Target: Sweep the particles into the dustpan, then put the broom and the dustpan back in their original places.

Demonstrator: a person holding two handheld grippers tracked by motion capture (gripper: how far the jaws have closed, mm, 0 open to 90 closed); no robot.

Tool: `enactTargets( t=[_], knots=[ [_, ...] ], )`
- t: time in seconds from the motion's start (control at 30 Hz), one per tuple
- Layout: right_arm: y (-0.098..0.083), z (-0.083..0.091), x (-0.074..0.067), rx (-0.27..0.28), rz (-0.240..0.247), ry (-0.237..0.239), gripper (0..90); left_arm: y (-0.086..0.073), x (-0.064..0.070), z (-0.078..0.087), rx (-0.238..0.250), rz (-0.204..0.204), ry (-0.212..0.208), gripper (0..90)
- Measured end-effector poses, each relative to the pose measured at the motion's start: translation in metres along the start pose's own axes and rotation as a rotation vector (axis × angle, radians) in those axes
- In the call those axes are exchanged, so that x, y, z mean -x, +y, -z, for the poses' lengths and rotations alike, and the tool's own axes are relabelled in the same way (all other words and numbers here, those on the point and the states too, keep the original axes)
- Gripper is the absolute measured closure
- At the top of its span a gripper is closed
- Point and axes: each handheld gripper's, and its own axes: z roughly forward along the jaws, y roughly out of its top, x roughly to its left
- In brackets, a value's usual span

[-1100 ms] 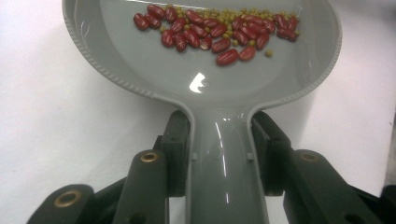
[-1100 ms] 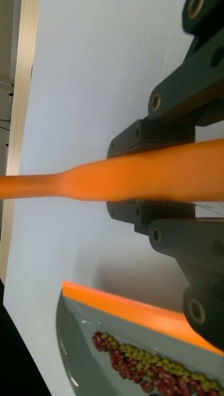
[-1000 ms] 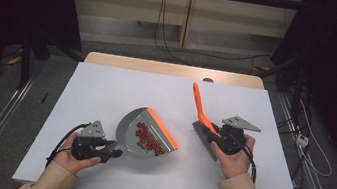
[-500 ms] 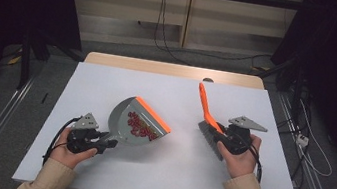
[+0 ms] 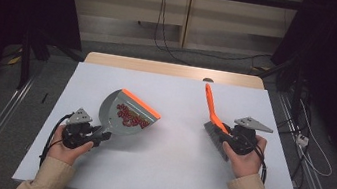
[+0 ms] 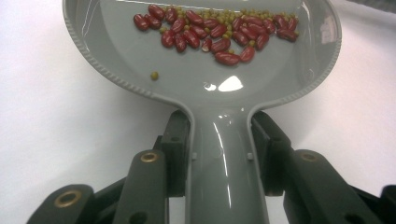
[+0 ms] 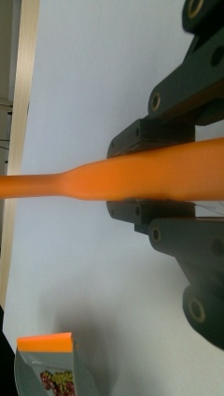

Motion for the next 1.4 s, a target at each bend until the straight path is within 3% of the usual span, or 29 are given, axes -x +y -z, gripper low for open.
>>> enactTargets(
  t=[0.53, 1.1, 1.27, 1.4],
  knots=[
    [-0.007, 0.008, 0.021, 0.005, -0.035, -0.044, 70.8, -0.003, -0.014, -0.002, -0.015, 0.085, 0.130, 63.1],
    [-0.010, 0.018, 0.035, 0.026, -0.045, -0.085, 70.8, -0.006, -0.021, -0.003, -0.061, 0.142, 0.217, 63.1],
    [-0.013, 0.019, 0.043, 0.025, -0.053, -0.117, 70.8, -0.006, -0.022, -0.007, -0.075, 0.163, 0.255, 63.1],
    [-0.017, 0.021, 0.048, 0.024, -0.058, -0.134, 70.8, -0.005, -0.022, -0.010, -0.092, 0.178, 0.261, 63.0]
  ],
)
